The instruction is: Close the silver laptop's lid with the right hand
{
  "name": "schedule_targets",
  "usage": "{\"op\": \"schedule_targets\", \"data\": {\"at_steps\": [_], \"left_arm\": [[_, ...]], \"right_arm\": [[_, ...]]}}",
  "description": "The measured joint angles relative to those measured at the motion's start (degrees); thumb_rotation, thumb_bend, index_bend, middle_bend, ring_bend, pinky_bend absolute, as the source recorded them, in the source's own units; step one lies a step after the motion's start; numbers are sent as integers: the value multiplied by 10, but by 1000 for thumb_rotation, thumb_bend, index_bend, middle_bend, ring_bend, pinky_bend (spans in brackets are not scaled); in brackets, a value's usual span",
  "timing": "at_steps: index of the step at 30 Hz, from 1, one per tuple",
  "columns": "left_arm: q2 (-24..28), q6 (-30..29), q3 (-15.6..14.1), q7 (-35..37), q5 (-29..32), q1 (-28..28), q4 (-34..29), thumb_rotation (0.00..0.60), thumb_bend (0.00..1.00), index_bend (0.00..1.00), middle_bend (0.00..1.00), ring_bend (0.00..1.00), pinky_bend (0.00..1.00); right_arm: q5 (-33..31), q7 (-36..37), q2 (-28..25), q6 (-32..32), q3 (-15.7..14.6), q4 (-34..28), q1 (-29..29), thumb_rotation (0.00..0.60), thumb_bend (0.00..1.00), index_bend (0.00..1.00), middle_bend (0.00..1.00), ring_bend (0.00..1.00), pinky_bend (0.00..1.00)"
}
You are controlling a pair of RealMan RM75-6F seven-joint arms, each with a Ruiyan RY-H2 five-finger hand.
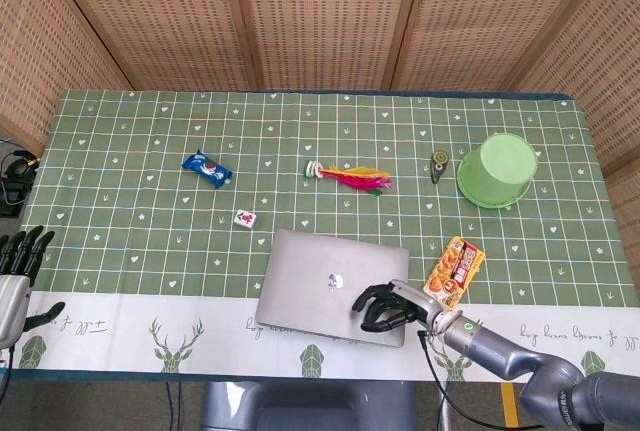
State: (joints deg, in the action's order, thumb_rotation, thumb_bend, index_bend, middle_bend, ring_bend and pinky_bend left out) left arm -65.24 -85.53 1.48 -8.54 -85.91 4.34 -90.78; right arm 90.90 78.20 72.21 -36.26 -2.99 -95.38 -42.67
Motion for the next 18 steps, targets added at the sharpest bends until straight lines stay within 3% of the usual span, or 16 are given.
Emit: {"op": "schedule_targets", "data": {"at_steps": [18], "left_arm": [[0,-2,-1,-3,-3,-1,-1,600,0,0,0,0,0]], "right_arm": [[2,6,32,-18,-25,27,2,458,283,474,395,441,389]]}}
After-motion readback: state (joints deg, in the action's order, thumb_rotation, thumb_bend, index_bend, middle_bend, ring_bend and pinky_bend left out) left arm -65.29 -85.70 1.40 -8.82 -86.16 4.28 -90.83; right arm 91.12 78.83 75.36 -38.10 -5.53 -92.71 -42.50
